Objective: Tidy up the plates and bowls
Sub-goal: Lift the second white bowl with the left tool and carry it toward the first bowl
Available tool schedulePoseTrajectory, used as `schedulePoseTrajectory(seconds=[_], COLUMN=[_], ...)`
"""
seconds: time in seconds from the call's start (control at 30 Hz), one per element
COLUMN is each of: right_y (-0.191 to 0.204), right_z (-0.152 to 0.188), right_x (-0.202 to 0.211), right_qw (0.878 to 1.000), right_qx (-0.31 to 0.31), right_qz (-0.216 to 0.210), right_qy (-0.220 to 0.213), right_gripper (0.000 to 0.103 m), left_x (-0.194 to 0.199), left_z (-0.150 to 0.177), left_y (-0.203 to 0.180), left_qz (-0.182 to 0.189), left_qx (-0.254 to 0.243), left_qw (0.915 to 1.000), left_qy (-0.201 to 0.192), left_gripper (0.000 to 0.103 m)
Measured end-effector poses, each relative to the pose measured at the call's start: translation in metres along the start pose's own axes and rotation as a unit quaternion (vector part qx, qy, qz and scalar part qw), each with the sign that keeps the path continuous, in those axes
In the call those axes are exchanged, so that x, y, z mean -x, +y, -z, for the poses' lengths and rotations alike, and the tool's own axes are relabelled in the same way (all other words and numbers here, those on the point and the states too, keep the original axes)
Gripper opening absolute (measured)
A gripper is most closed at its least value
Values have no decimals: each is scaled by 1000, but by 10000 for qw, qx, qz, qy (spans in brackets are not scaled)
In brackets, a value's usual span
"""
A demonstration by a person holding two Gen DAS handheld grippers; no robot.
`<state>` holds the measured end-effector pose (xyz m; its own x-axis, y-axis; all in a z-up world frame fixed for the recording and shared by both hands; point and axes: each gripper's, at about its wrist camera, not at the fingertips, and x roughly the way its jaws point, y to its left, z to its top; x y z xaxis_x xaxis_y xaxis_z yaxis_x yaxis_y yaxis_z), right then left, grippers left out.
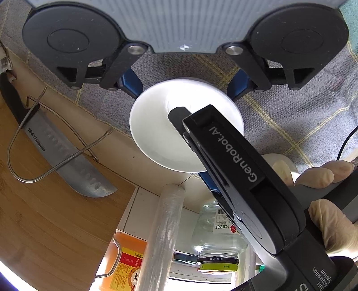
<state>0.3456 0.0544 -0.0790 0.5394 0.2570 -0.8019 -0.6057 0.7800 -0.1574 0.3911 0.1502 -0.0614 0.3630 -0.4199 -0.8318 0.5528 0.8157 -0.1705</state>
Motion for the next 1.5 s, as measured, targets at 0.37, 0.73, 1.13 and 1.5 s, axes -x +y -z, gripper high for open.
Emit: schedulePoseTrajectory(seconds=[0.37, 0.73, 1.13, 1.5], right_y=[3, 12, 29, 39], right_z=[1, 4, 23, 48], right_x=[7, 37, 79, 110], right_qw=[10000, 9997, 9992, 9984], right_qx=[42, 122, -7, -242], right_qz=[73, 181, 308, 423], right_qy=[-29, -142, -242, -285], right_gripper=[84, 84, 84, 84], left_x=[5, 25, 48, 61], left_z=[1, 4, 13, 23], left_y=[-3, -22, -59, -91], left_qz=[4, -52, -35, 103], left_qx=[-78, -197, -438, -648], left_qw=[10000, 9996, 9988, 9977], left_qy=[-47, -197, -219, -186], left_gripper=[66, 66, 67, 67])
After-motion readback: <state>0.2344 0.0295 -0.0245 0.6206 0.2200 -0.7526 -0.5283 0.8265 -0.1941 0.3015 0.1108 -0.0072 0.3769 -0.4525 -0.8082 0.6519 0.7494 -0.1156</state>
